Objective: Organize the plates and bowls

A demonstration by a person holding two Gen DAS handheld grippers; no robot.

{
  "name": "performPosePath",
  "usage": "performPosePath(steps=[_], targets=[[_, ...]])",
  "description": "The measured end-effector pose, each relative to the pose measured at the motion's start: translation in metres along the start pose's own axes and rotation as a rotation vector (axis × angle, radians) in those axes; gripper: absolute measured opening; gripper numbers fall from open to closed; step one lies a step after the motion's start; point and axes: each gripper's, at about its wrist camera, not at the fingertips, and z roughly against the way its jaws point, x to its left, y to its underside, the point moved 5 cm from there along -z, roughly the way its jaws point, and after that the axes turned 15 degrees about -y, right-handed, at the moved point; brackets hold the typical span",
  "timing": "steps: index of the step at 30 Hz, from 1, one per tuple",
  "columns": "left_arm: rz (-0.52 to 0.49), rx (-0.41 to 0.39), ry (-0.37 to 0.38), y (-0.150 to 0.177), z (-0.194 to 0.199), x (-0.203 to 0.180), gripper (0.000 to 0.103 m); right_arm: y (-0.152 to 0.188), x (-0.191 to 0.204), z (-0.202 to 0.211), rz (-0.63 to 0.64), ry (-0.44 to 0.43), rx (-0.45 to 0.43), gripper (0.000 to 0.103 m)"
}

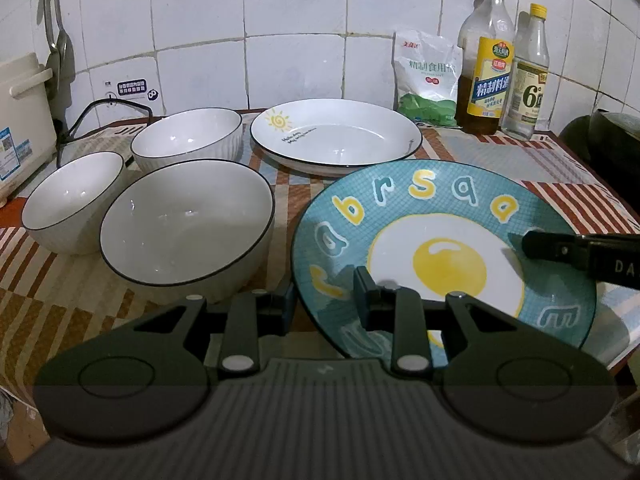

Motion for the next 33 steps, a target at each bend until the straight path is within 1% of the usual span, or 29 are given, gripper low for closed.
performPosePath(steps=[9, 11, 13, 17, 21, 23, 30, 33], targets=[[0.021, 0.015, 0.009, 0.000, -0.001, 0.002, 0.028, -0.004, -0.001, -0.001, 0.025, -0.024, 0.048, 0.023], [0.022, 0.016, 0.011, 0.000, -0.001, 0.003, 0.028, -0.005, 0.000, -0.001, 0.023, -0.033, 0.066, 0.028], [0.024, 0.014, 0.012, 0.000, -0.001, 0.003, 0.028, -0.005, 0.003, -0.003, 0.041, -0.028, 0.085, 0.030], [0.029, 0.012, 0.016, 0.001, 0.000, 0.004, 0.028, -0.007, 0.004, -0.004, 0.042, -0.022, 0.111, 0.031], [0.037, 0.014, 0.027, 0.001, 0.000, 0.005, 0.028, -0.014, 0.006, -0.007, 0.053, -0.025, 0.195, 0.032], [0.039, 0.013, 0.034, 0.000, 0.000, 0.006, 0.028, -0.016, 0.008, -0.010, 0.062, -0.029, 0.227, 0.038], [0.041, 0.012, 0.040, 0.001, 0.001, 0.007, 0.028, -0.021, 0.010, -0.010, 0.083, -0.034, 0.293, 0.038], [0.052, 0.029, 0.067, 0.001, -0.002, 0.008, 0.028, -0.025, 0.013, -0.010, 0.103, -0.023, 0.331, 0.039]])
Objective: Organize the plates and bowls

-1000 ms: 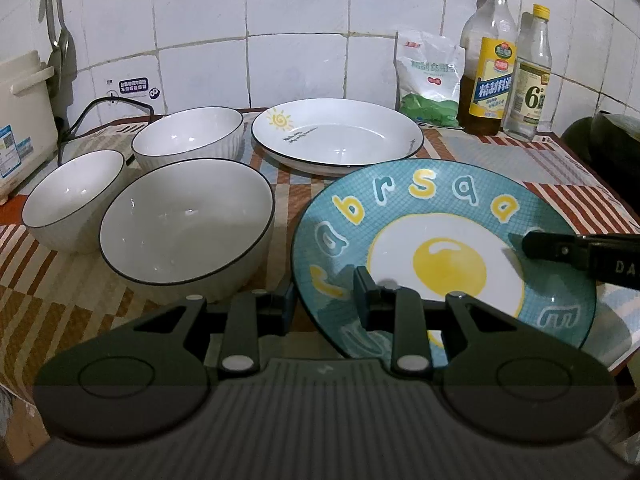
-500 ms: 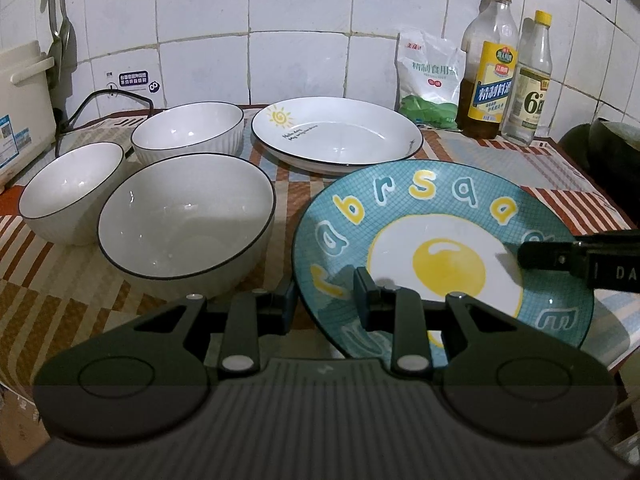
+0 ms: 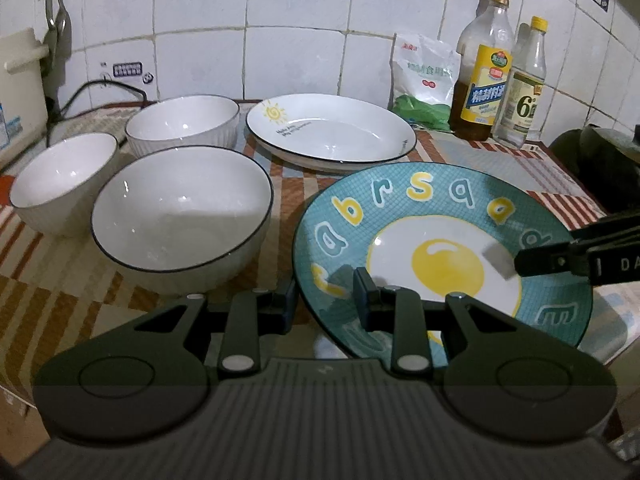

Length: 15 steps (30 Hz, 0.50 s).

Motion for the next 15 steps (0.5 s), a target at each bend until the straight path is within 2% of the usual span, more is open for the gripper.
performPosePath(steps=[15], targets=[[0.012, 0.002, 0.022, 0.004, -0.002, 0.002, 0.028, -0.016, -0.001, -0.005, 0.019, -0.031, 0.176, 0.041]])
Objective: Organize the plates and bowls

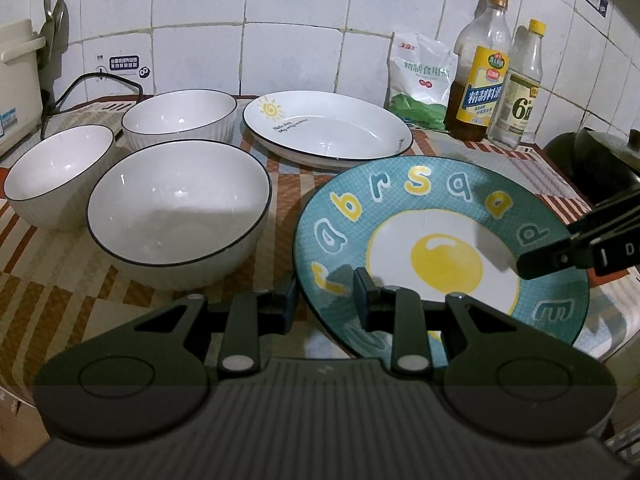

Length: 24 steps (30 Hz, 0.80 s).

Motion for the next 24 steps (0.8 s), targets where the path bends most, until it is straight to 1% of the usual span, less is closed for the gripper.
performPosePath(steps=[2, 4, 8, 9, 11, 12, 13, 14, 15, 16, 18, 19, 22, 24], targets=[[0.006, 0.001, 0.006, 0.001, -0.001, 0.001, 0.028, -0.002, 0.000, -0.001, 0.012, -0.007, 0.030, 0.043], [0.014, 0.004, 0.015, 0.000, -0.001, 0.003, 0.028, -0.002, -0.001, -0.001, 0.004, -0.010, 0.029, 0.044], [0.007, 0.004, 0.016, 0.001, 0.000, 0.002, 0.028, -0.001, -0.004, 0.002, -0.006, -0.004, 0.010, 0.039], [0.005, 0.004, 0.016, 0.001, 0.000, 0.002, 0.028, 0.000, -0.003, 0.003, 0.000, 0.013, 0.005, 0.039], [0.002, 0.013, 0.019, 0.002, -0.001, 0.002, 0.028, 0.001, -0.002, 0.004, 0.012, 0.091, 0.001, 0.046], [0.005, 0.016, 0.029, 0.003, -0.002, 0.002, 0.027, 0.002, -0.003, 0.003, 0.015, 0.109, -0.005, 0.046], [0.009, 0.016, 0.026, 0.003, -0.003, 0.003, 0.027, 0.003, -0.003, 0.002, 0.014, 0.097, -0.025, 0.043], [0.004, 0.006, 0.022, 0.003, -0.002, 0.002, 0.026, 0.005, -0.005, 0.001, -0.001, 0.094, -0.039, 0.034], [-0.006, -0.006, 0.019, 0.004, -0.002, 0.001, 0.026, 0.007, -0.009, 0.001, -0.008, 0.112, -0.054, 0.028], [-0.008, -0.006, 0.018, 0.004, -0.002, 0.001, 0.026, 0.008, -0.012, 0.004, -0.016, 0.119, -0.066, 0.020], [-0.003, -0.002, 0.013, 0.004, -0.001, 0.001, 0.026, 0.010, -0.017, 0.008, -0.041, 0.094, -0.100, 0.018], [-0.009, -0.002, 0.007, 0.004, -0.001, 0.000, 0.026, 0.012, -0.017, 0.008, -0.039, 0.096, -0.113, 0.018], [-0.019, 0.007, -0.007, 0.002, -0.002, -0.003, 0.026, 0.014, -0.009, 0.005, 0.022, 0.151, -0.120, 0.018], [-0.017, 0.025, -0.004, 0.001, -0.002, -0.002, 0.027, 0.014, 0.001, 0.007, 0.059, 0.207, -0.127, 0.019]])
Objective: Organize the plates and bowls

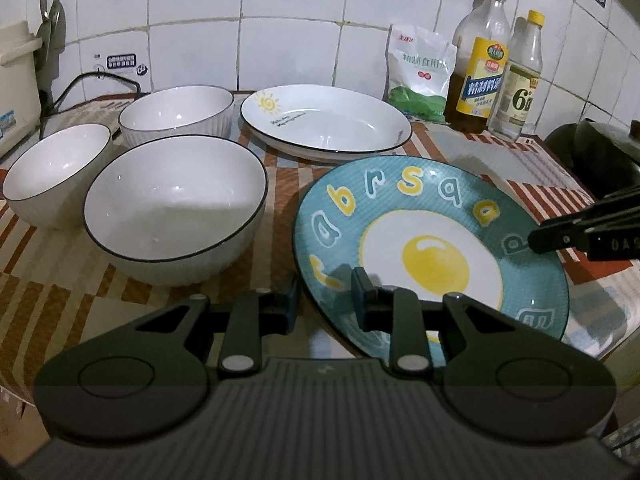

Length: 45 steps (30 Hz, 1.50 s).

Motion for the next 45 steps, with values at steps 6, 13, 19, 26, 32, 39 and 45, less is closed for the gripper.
performPosePath(steps=[6, 13, 19, 26, 32, 39, 45], targets=[[-0.040, -0.012, 0.000, -0.009, 0.023, 0.007, 0.052, -0.009, 0.022, 0.026, 0.059, 0.031, -0.064, 0.032], [-0.101, -0.039, 0.055, -0.050, 0.055, 0.007, 0.058, -0.038, 0.023, 0.050, -0.017, -0.147, -0.195, 0.034], [-0.148, 0.014, -0.011, -0.100, 0.032, -0.003, 0.056, -0.075, 0.004, 0.028, -0.112, -0.226, -0.205, 0.038], [-0.093, 0.151, -0.028, -0.133, -0.025, -0.007, 0.051, -0.115, -0.036, -0.023, -0.221, -0.260, -0.149, 0.064], [-0.010, 0.256, -0.073, -0.135, -0.075, -0.014, 0.038, -0.137, -0.073, -0.070, -0.296, -0.249, -0.086, 0.065], [0.061, 0.331, -0.130, -0.134, -0.107, -0.014, 0.038, -0.144, -0.089, -0.110, -0.334, -0.291, -0.037, 0.060], [0.148, 0.371, -0.157, -0.137, -0.118, -0.010, 0.045, -0.152, -0.096, -0.132, -0.340, -0.292, -0.027, 0.056]])
